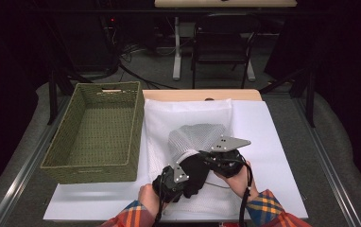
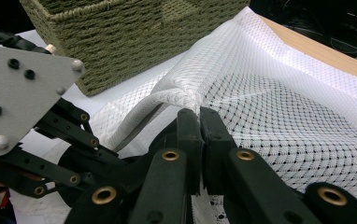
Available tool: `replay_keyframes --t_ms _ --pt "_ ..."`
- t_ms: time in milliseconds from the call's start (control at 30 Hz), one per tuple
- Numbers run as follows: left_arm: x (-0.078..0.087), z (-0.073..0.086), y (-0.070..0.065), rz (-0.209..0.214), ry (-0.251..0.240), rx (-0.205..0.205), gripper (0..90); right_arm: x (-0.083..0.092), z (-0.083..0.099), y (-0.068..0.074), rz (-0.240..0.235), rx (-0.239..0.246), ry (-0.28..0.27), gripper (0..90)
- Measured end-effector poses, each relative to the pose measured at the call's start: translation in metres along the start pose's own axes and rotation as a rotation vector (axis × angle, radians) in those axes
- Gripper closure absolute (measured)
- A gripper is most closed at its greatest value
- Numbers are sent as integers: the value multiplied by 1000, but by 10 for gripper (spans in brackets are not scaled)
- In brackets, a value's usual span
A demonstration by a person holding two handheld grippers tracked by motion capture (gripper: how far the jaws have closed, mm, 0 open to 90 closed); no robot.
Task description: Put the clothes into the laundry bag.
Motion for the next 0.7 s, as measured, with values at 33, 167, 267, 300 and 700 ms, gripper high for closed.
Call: replay_keyframes --t_ms 33,167,267,300,700 --pt "1 -1 1 0 -2 -6 813 0 0 0 0 0 -1 883" --pt "3 -7 2 4 -22 1 825 1 0 -1 1 -6 -4 884" --pt "3 -15 3 5 -43 -6 826 1 0 -1 -1 -9 -6 884" --pt "4 -17 3 2 -46 -4 826 1 -1 -1 -1 -9 -8 883" --pt "3 -35 12 -9 -92 26 824 1 -1 -2 -11 -21 -15 884"
Point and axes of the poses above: each handheld gripper's, and its own axes: x roughly backward along the jaws, z roughly out of its underside, y roughly to its left, the point moved 2 cm from there along -x, roughly forward along the jaws, and after that the axes turned 14 degrees about y, right-handed, at the moved point
